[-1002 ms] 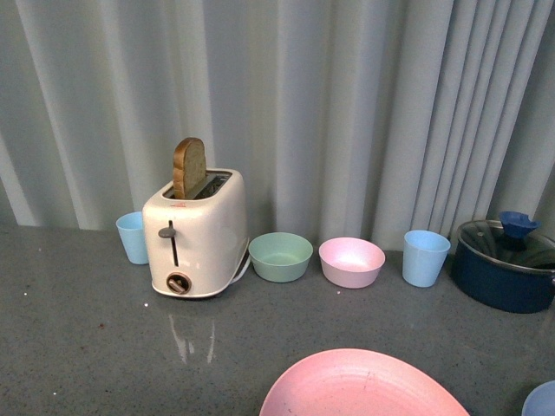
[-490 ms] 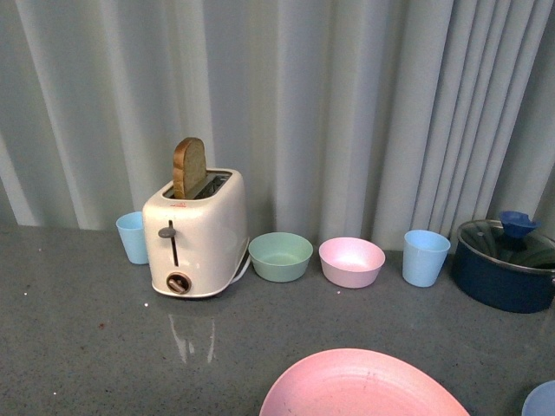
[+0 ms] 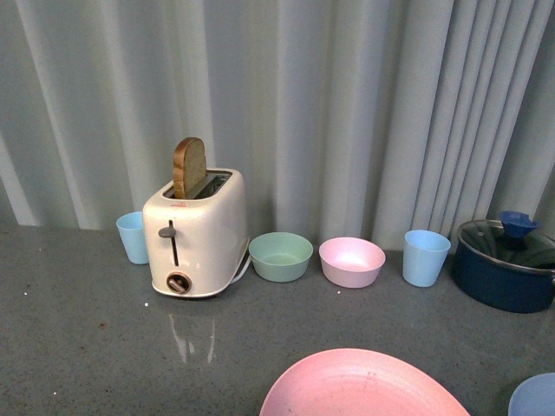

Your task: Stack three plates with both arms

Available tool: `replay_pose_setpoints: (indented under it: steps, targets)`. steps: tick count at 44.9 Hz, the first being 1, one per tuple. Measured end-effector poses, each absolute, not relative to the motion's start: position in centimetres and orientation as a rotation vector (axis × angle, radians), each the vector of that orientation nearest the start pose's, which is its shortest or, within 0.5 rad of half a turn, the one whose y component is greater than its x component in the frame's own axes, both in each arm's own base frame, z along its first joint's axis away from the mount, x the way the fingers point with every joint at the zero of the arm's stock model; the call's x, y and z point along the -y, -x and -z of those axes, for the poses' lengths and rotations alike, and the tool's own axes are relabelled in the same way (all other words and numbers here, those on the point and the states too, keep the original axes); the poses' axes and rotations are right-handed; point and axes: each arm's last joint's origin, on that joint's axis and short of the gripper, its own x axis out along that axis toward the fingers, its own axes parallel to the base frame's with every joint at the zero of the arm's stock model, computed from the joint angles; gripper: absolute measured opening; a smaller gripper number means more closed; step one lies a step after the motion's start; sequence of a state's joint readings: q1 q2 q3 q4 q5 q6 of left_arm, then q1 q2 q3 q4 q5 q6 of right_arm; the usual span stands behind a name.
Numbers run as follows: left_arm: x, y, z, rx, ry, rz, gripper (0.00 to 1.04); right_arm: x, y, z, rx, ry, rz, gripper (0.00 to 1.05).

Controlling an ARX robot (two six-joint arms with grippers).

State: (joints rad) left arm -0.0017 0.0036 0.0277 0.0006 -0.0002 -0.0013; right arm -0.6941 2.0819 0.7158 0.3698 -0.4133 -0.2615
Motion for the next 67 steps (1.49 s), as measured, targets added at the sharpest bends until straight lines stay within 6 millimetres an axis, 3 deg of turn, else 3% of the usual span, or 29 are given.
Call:
replay_pose_setpoints:
  steps: [10, 28, 36, 44, 51, 59, 65, 67]
  targets:
    - [0.0, -9.6, -17.3, 0.024, 0.001, 0.002, 0.98, 19.5, -22.8, -3.6, -0.848, -0.307, 0.168, 0.04]
    - [0.0, -9.6, -17.3, 0.025, 0.001, 0.002, 0.98, 21.4, -21.1, -8.1, -0.747, -0.259, 0.233, 0.03]
    - [0.0, -9.6, -17.3, 0.025, 0.001, 0.002, 0.98, 21.3, -21.4, -10.4, -0.680, -0.229, 0.226, 0.03]
    - [0.0, -9.6, -17.3, 0.025, 0.001, 0.002, 0.98, 19.9, -22.7, -12.8, -0.594, -0.202, 0.178, 0.03]
    - [0.0, -9.6, -17.3, 0.025, 0.001, 0.002, 0.98, 17.0, -24.5, -14.6, -0.512, -0.199, 0.098, 0.03]
    - [0.0, -9.6, -17.3, 0.025, 0.001, 0.002, 0.98, 11.5, -26.7, -14.6, -0.492, -0.223, -0.042, 0.03]
    - [0.0, -9.6, -17.3, 0.025, 0.001, 0.002, 0.98, 4.6, -28.5, -13.8, -0.501, -0.211, -0.223, 0.03]
    - [0.0, -9.6, -17.3, 0.025, 0.001, 0.002, 0.98, 3.2, -28.7, -13.4, -0.516, -0.210, -0.263, 0.03]
